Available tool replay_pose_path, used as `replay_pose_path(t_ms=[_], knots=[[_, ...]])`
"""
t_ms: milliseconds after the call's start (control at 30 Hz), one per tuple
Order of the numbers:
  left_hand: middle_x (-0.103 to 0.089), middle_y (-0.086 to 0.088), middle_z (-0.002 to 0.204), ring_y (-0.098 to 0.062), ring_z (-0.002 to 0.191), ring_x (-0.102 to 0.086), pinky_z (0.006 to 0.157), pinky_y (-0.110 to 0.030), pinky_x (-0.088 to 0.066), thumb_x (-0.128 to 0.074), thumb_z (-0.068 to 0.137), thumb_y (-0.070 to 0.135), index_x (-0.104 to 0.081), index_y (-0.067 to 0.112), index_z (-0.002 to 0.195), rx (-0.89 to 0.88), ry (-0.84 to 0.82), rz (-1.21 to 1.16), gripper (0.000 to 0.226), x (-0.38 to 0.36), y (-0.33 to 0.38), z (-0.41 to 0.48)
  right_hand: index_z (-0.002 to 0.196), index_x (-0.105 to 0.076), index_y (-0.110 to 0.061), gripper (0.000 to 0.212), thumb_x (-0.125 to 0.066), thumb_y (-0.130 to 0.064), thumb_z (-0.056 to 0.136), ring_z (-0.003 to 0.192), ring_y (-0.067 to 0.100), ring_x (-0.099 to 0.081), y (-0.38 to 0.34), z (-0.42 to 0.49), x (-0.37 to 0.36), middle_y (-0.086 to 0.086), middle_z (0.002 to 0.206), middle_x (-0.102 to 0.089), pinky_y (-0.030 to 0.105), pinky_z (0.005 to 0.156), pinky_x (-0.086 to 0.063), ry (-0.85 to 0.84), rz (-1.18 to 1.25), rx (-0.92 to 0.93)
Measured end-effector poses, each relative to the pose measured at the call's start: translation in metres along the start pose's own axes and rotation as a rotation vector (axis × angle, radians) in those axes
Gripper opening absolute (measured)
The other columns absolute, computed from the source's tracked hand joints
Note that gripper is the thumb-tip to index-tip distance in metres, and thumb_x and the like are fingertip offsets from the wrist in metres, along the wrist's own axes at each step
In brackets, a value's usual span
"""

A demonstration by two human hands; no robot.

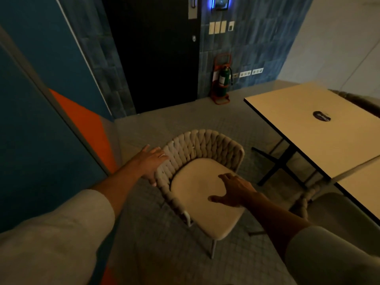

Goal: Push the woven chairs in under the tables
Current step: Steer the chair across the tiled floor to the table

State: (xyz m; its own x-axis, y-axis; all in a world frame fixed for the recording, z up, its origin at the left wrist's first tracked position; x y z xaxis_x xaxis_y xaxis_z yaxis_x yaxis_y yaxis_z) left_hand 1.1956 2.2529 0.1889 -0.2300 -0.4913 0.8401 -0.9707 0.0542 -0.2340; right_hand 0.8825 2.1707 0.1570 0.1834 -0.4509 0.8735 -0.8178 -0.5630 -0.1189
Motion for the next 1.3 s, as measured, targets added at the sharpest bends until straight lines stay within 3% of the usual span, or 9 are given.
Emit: replay_pose_path(t_ms=[467,833,1067,1300], knots=[[-0.005,-0.002,0.173,-0.026,0.159,-0.002,0.127,-0.053,-0.003,-0.081,0.071,0.066,-0.005,0.027,0.165,-0.001,-0.036,0.035,0.127,-0.028,-0.115,0.077,0.166,-0.019,-0.025,0.119,-0.055,-0.093,0.076,0.151,0.032,-0.035,-0.064,0.127,0.015,0.005,0.172,-0.023,0.048,0.118,-0.038,-0.09,0.041,0.088],[-0.012,-0.004,0.172,-0.026,0.158,-0.007,0.127,-0.052,-0.005,-0.08,0.075,0.062,-0.013,0.025,0.165,-0.252,-0.028,0.119,0.118,0.026,-0.135,0.199,0.163,-0.026,-0.021,0.117,-0.054,-0.095,0.076,0.144,0.034,-0.042,-0.063,0.228,0.045,0.008,0.166,-0.032,0.047,0.113,-0.043,-0.091,0.189,0.017],[-0.013,-0.005,0.172,-0.026,0.158,-0.009,0.128,-0.052,-0.008,-0.082,0.074,0.06,-0.015,0.024,0.164,-0.41,-0.059,0.23,0.117,0.04,-0.149,0.278,0.163,-0.028,-0.02,0.117,-0.055,-0.093,0.077,0.142,0.033,-0.046,-0.06,0.26,0.037,0.008,0.165,-0.035,0.046,0.111,-0.044,-0.105,0.313,-0.133],[-0.019,-0.005,0.171,-0.026,0.158,-0.012,0.127,-0.052,-0.012,-0.083,0.072,0.062,-0.022,0.021,0.162,-0.755,-0.004,0.519,0.116,0.054,-0.153,0.362,0.163,-0.031,-0.017,0.116,-0.057,-0.092,0.077,0.142,0.034,-0.046,-0.084,0.279,0.014,0.011,0.163,-0.039,0.046,0.114,-0.044,-0.032,0.577,-0.442]])
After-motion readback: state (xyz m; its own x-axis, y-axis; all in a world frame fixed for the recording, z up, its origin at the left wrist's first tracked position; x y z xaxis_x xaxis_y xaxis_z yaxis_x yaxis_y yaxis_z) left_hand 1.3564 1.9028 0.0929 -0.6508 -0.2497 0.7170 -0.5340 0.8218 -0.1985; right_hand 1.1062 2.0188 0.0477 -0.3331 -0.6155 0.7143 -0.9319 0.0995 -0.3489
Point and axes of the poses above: each hand's wrist, its own z-axis towards the middle knuckle, its own x-axis out of the back of the hand, y = z × x, the point moved 4 cm from there along z, towards the middle knuckle
